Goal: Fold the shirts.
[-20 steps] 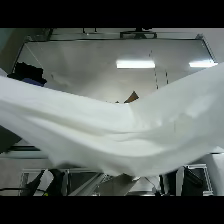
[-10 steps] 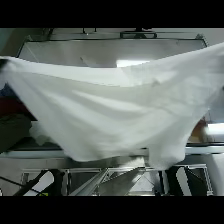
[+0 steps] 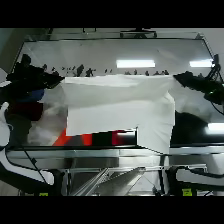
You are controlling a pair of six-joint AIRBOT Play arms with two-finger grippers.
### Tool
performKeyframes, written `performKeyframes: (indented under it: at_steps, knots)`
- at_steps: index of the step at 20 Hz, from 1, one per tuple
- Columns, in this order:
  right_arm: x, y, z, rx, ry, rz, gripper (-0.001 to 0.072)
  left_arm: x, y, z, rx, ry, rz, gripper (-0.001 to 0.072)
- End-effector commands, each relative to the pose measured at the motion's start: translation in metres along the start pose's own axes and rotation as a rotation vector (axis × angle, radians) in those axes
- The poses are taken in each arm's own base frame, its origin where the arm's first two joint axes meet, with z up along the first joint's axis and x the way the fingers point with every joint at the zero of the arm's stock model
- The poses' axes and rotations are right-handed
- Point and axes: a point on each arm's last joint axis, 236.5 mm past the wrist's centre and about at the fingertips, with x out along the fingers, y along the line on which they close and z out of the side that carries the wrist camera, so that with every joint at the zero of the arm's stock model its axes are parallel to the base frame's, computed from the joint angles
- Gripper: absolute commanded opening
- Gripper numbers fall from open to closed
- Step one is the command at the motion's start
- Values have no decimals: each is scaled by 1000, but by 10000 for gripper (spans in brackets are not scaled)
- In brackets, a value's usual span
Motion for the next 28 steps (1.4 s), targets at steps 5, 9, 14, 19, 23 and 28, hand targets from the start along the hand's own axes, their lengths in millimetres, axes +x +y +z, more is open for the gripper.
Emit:
performKeyframes:
  at_steps: [5, 9, 14, 19, 23, 28]
  knots:
    - [72, -89, -6, 164, -6, -75, 16, 12, 118, 41, -54, -74, 116, 8]
    - [81, -84, 43, 116, -77, -42, 16, 30, 123, 62, 5, -71, 115, 8]
    - [88, -74, 75, 44, -137, -22, 16, 51, 131, 67, 96, -9, 192, 8]
    - [107, -102, 49, 72, -84, -40, 17, 71, 165, 40, 150, 120, 354, 8]
    - [111, -115, 25, 47, -3, -52, 16, 73, 174, 38, 169, 135, 397, 8]
    - [104, -138, 7, -17, 80, -133, 17, 60, 196, 26, 174, 201, 497, 8]
